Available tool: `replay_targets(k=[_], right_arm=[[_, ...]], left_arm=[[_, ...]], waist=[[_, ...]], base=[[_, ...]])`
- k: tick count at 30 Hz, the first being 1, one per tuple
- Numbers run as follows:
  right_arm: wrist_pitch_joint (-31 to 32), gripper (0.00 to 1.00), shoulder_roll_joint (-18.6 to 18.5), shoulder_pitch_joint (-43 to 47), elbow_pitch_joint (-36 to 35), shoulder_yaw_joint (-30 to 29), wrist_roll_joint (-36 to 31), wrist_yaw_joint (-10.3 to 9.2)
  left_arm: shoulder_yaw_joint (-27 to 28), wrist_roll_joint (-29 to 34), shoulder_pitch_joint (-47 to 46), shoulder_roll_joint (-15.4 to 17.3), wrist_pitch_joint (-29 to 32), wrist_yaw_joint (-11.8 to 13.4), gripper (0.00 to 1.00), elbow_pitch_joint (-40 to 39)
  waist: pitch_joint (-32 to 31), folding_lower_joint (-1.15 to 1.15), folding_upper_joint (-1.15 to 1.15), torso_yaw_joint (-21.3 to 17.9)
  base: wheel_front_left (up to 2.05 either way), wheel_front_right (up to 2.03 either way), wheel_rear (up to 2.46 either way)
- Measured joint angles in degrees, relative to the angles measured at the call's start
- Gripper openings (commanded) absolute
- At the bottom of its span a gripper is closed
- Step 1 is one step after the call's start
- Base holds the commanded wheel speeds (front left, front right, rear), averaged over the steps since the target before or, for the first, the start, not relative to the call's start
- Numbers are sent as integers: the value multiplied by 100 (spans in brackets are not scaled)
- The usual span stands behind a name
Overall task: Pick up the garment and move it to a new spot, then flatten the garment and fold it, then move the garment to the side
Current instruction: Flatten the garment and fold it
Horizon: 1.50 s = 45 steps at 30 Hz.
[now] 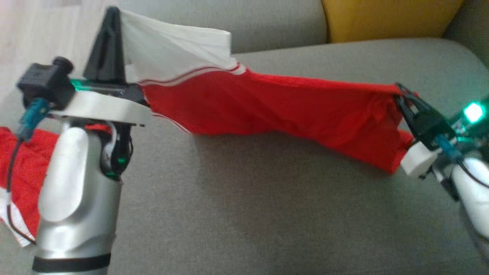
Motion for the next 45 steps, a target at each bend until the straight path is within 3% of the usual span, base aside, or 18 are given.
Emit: replay_targets(k=[4, 10, 18, 22, 26, 31, 37, 45], right_arm=[[-54, 0, -672, -889, 125, 1067, 302, 0], [-49, 0, -1319, -2166, 82, 2495, 1021, 0], [620, 0, -2631, -2962, -956, 4648, 2706, 0], [1079, 0, -3328, -3311, -1662, 5058, 3339, 0], [1370, 0, -3702, -3679, -2147, 5148, 3674, 0], [1551, 0, -3763, -4196, -2236, 5375, 3785, 0], [1539, 0, -3572, -5243, -1711, 5732, 3728, 0], [557, 0, -2392, -7069, 389, 5755, 3250, 0]], left_arm=[[159, 32, -3, 3, -42, 26, 0, -388], [314, 81, -3, 59, -42, 155, 0, -714], [428, 56, 358, 213, 291, 255, 0, -1374], [478, 22, 712, 405, 603, 304, 0, -1839], [569, 20, 749, 536, 901, 331, 0, -2125], [526, -82, 404, 653, 1232, 231, 0, -1887], [389, -176, -999, 691, 1385, -7, 0, -880], [456, -24, -3785, 740, 570, -51, 0, 1070]], waist=[[-219, 0, 0, 51], [-507, 0, 0, 74], [-797, 0, 0, 120], [-798, 0, 0, 144], [-684, 0, 0, 144], [-433, 0, 0, 130], [132, 0, 0, 96], [1310, 2, 0, 40]], base=[[0, 0, 0], [0, 0, 0], [0, 0, 0], [0, 0, 0], [0, 0, 0], [0, 0, 0], [0, 0, 0], [0, 0, 0]])
